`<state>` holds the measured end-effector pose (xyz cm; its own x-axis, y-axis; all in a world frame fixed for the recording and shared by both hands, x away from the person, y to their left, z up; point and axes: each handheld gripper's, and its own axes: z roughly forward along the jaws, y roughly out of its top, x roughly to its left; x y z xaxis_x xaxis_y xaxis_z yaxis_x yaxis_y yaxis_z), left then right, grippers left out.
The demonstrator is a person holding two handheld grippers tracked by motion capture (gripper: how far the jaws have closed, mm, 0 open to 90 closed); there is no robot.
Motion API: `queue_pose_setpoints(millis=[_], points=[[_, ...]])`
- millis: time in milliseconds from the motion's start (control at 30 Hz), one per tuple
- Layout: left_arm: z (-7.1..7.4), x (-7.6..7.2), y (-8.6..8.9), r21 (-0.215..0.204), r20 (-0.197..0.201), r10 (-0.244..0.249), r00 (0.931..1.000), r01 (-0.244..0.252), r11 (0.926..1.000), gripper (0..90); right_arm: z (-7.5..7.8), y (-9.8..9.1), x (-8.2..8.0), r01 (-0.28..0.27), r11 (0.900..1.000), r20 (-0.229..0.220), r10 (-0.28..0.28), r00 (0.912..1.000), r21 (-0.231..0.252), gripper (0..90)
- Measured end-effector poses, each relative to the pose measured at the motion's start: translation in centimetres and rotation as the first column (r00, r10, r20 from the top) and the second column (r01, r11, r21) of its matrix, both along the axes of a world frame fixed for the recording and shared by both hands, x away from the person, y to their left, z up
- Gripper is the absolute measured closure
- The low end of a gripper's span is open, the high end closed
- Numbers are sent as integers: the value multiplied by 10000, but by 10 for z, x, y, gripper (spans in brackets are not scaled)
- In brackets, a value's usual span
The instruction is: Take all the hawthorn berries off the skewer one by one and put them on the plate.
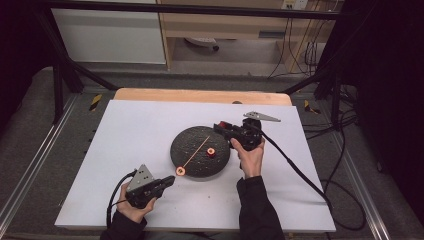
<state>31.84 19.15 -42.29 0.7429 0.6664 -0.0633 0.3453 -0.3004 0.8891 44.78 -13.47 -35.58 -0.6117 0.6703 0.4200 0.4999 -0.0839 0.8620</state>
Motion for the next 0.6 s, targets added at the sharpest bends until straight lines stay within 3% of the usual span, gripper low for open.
queue_pose_setpoints(millis=[200, 600], points=[[1, 1, 4, -51, 1, 100, 9999, -100, 9999, 883, -10, 2, 10, 137, 9993, -330, -148, 9993, -339, 601], [1, 2, 6, -95, -3, 179, 9998, -179, 9998, 883, -48, 22, 24, 11, 9954, -1105, -117, 9938, -958, 600]])
